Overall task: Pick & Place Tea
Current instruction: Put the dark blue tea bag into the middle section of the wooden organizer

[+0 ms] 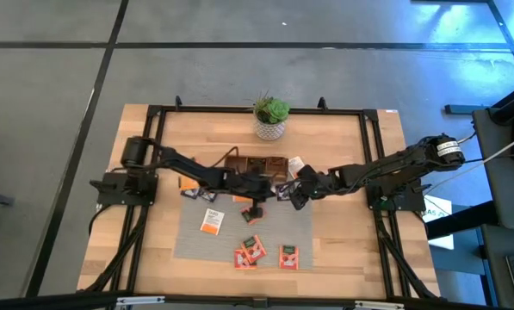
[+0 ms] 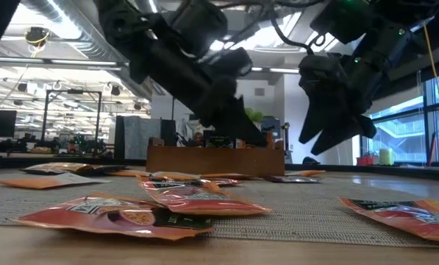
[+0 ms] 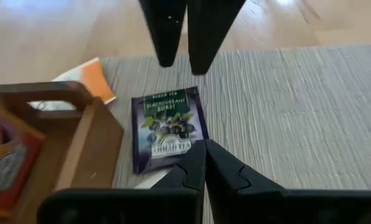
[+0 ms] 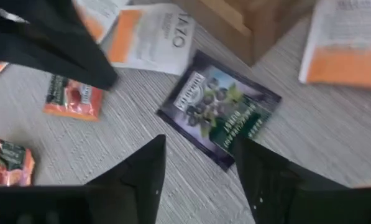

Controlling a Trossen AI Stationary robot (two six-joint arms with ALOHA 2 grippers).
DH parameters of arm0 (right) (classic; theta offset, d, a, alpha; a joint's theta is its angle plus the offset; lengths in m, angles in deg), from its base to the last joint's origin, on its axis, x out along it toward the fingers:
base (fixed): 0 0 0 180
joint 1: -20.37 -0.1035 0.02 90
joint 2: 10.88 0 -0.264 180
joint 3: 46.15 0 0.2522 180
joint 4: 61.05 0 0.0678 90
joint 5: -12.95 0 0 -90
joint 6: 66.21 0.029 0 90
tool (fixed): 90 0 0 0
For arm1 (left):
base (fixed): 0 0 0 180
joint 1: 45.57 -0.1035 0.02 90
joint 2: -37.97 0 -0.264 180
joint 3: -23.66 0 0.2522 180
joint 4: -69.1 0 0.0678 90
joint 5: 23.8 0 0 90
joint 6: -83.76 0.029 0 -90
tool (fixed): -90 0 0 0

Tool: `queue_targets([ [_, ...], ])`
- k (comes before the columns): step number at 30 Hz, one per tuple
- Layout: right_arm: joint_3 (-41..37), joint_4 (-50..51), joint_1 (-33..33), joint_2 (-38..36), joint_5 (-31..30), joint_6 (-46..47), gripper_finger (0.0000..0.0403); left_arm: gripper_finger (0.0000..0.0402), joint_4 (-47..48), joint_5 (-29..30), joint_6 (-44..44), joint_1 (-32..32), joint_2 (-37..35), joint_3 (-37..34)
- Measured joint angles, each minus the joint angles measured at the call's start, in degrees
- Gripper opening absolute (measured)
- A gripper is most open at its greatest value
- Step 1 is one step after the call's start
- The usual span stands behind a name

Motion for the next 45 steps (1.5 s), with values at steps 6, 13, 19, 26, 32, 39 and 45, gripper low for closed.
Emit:
queue_targets([
  [6, 0.0, -1.08, 0.0, 0.0, 0.43, 1.76, 0.0201, 0.0003, 0.08, 0.09, -3.23, -0.41, 3.84, 2.68],
  [13, 0.03, -1.18, 0.0, 1.55, 0.15, 6.89, 0.0201, 0.0003, -0.01, 1.39, -3.96, -0.36, 6.55, 3.92],
  [19, 0.02, -1.63, 0.0, 5.27, -0.8, 10.93, 0.0201, 0.0003, -0.48, 2.36, -3.83, -0.46, 7.72, 4.07],
  [26, 0.02, -2.15, 0.0, 8.26, -0.94, 13.88, 0.0201, 0.0003, -0.86, 3.18, -3.49, -0.44, 8.29, 4.23],
  [32, 0.04, -2.5, 0.0, 8.66, -1.12, 13.73, 0.02, 0.0002, -0.3, 5.6, -2.48, -0.47, 8.25, 4.1],
  [39, 0.04, -2.85, 0.0, 8.68, -1.12, 15.24, 0.02, 0.0003, -0.3, 4.48, -2.47, -0.25, 8.25, 4.1],
  [45, 0.04, -4.57, 0.0, 8.79, -0.84, 15.47, 0.02, 0.0002, -0.15, 4.4, -2.45, 0.14, 8.25, 4.05],
])
